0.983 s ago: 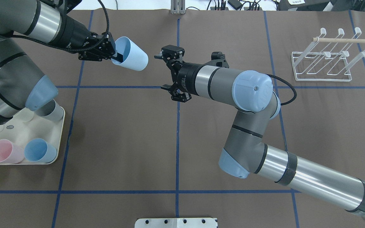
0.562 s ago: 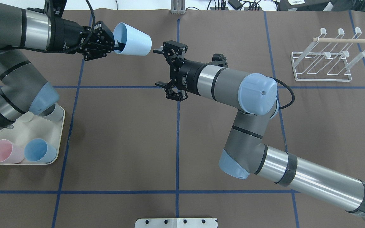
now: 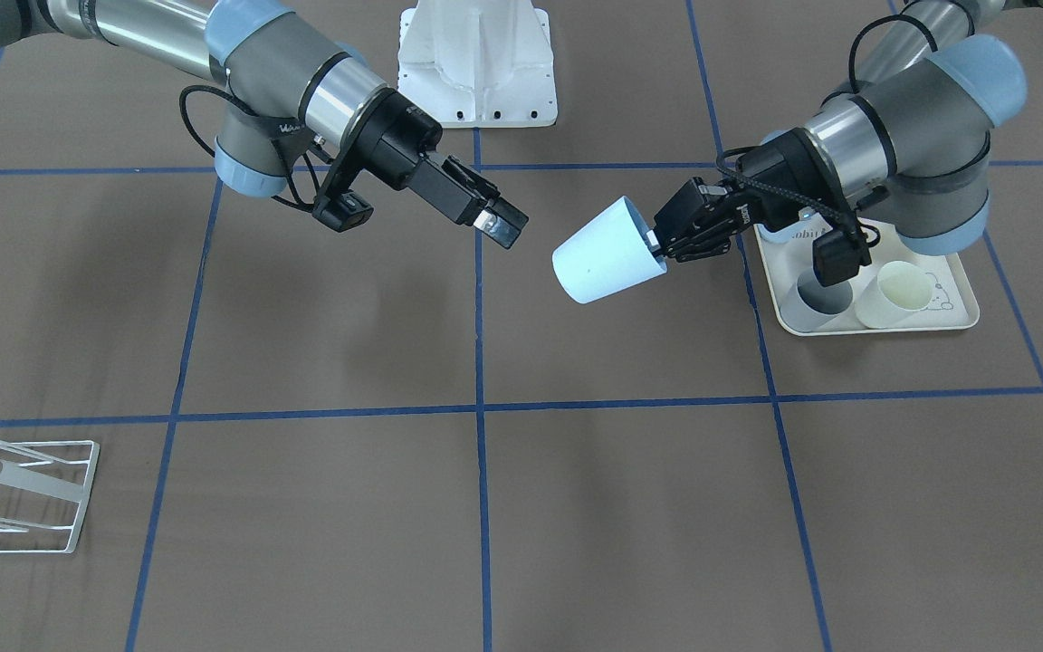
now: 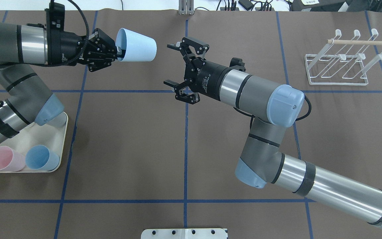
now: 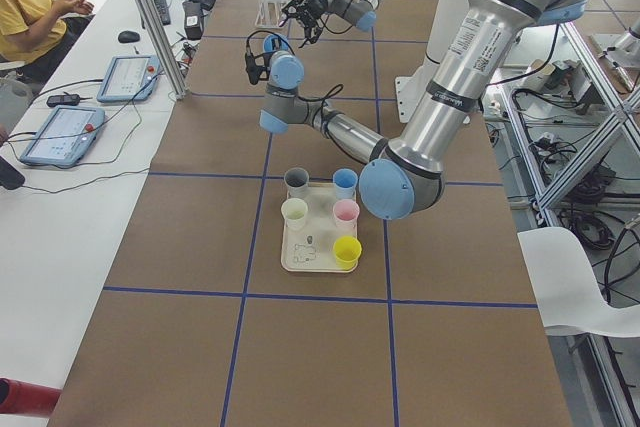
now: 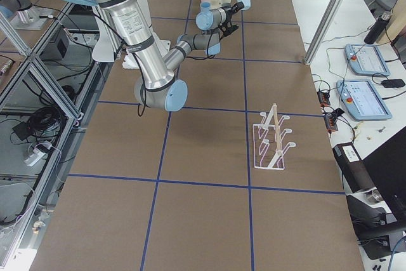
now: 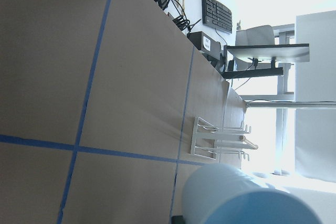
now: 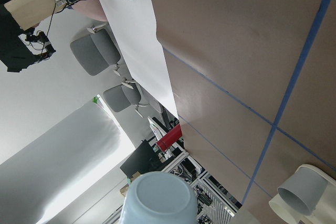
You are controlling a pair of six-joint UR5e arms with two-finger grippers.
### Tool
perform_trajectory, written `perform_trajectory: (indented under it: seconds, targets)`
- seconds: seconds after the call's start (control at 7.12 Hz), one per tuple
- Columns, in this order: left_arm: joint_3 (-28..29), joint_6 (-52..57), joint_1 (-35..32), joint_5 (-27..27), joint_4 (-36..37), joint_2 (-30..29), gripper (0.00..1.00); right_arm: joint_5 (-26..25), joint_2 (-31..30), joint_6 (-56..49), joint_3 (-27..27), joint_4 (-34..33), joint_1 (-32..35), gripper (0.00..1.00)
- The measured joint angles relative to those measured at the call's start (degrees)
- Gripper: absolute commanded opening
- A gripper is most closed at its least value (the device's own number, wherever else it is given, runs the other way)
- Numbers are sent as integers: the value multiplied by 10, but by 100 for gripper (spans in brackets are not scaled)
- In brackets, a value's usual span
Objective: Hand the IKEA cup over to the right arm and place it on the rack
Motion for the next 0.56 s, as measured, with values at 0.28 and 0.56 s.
perform_trajectory:
  seconds: [0.28,0.56]
  targets:
    - [-3,-1,15,0,-2,-5,0,-2,0,3,-4,5,0,100]
    - [-8,0,28,-1,-3,-8,0,-7,-1,13,-5,5,1,100]
